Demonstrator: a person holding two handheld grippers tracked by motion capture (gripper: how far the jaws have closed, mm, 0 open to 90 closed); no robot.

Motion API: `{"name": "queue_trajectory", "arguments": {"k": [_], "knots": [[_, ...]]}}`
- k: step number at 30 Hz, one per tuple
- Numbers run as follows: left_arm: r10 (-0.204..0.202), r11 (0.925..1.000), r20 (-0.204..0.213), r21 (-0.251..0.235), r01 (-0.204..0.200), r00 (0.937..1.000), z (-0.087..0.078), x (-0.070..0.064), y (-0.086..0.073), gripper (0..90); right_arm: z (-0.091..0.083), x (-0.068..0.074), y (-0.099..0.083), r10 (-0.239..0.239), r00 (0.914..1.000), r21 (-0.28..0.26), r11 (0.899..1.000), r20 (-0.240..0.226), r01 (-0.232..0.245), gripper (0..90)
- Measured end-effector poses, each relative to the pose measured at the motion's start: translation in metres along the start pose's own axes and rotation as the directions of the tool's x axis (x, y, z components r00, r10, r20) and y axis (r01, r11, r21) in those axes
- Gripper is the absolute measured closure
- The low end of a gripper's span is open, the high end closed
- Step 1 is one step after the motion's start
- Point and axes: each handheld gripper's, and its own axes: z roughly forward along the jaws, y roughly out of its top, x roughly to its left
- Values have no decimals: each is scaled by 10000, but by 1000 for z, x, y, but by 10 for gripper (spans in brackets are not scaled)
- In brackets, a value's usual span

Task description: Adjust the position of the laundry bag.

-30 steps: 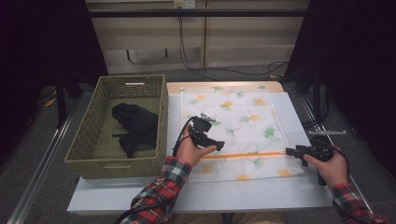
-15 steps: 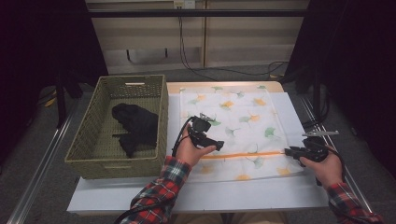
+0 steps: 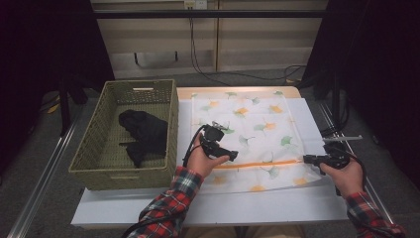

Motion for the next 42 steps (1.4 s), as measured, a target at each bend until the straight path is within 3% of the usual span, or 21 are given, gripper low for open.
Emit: {"name": "queue_trajectory", "arguments": {"k": [6,12,14,23,29,42], "knots": [[29,9999,189,105,-31,9998,2,-3,1,45,-3,-2,3,407,9980,-146,9990,-488,-415,854],[-234,9997,300,21,234,9993,4,-4,0,45,-4,-1,8,867,9898,-268,9956,-1129,-902,854],[-86,9998,353,202,79,9993,3,-3,0,45,-3,-1,9,913,9879,-300,9949,-1251,-958,855],[-117,9998,495,144,110,9987,0,-4,2,45,-3,3,14,957,9818,-465,9934,-1640,-1046,856],[-60,9999,818,119,51,9966,-1,-10,7,45,-4,4,16,824,9793,-628,9935,-1848,-954,857],[137,9998,1306,122,-154,9913,4,-22,15,48,-8,8,21,996,9628,-909,9879,-2511,-1259,857]]}}
